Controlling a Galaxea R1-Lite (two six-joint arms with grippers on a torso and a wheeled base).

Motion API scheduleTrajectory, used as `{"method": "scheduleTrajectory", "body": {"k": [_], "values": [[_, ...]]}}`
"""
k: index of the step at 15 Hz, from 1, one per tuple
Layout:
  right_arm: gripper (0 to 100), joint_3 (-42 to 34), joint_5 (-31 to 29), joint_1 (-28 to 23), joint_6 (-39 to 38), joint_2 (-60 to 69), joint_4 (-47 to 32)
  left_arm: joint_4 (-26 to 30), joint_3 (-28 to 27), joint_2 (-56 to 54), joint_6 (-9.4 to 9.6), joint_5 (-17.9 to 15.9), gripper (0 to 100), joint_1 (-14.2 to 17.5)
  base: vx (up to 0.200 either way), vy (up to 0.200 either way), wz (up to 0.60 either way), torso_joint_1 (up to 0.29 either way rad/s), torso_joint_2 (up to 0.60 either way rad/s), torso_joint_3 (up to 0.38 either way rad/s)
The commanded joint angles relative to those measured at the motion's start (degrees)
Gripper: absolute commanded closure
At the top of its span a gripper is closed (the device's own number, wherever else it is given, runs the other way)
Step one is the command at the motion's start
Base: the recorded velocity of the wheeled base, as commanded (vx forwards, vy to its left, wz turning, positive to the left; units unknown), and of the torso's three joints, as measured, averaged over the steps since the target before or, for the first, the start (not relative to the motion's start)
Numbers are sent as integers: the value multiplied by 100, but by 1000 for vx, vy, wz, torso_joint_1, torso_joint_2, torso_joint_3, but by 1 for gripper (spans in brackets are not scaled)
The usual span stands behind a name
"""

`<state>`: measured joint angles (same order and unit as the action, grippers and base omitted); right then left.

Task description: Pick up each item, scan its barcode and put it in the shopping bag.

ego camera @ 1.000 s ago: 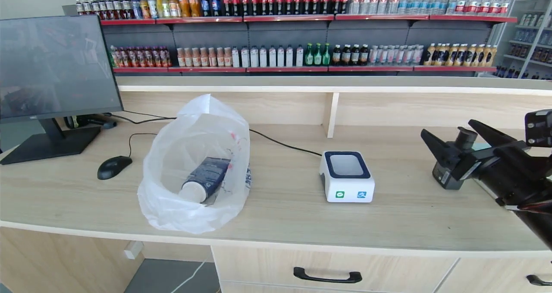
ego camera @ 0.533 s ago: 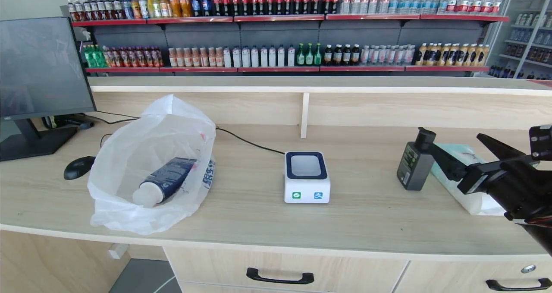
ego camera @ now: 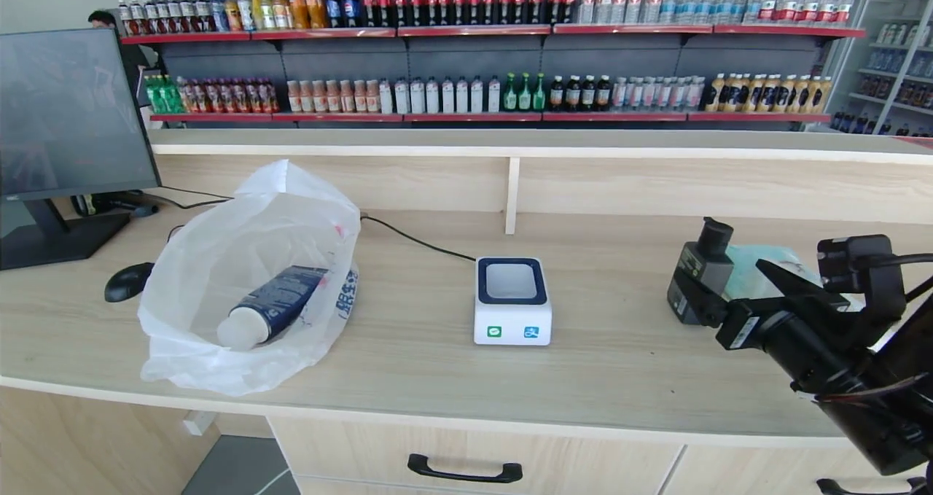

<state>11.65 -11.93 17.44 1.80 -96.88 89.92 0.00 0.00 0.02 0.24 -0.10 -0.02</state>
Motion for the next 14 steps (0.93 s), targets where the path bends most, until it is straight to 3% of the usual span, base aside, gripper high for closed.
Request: {"method": "scheduleTrajectory", "body": {"k": [1, 14], "values": [[0, 91, -2, -101, -22, -349, 8, 0, 0, -2, 2, 1, 0, 2, 0, 0, 0, 0, 0, 0], [0, 1287, -11, -567, -400, -1712, 8, 0, 0, -2, 2, 1, 0, 2, 0, 0, 0, 0, 0, 0]]}}
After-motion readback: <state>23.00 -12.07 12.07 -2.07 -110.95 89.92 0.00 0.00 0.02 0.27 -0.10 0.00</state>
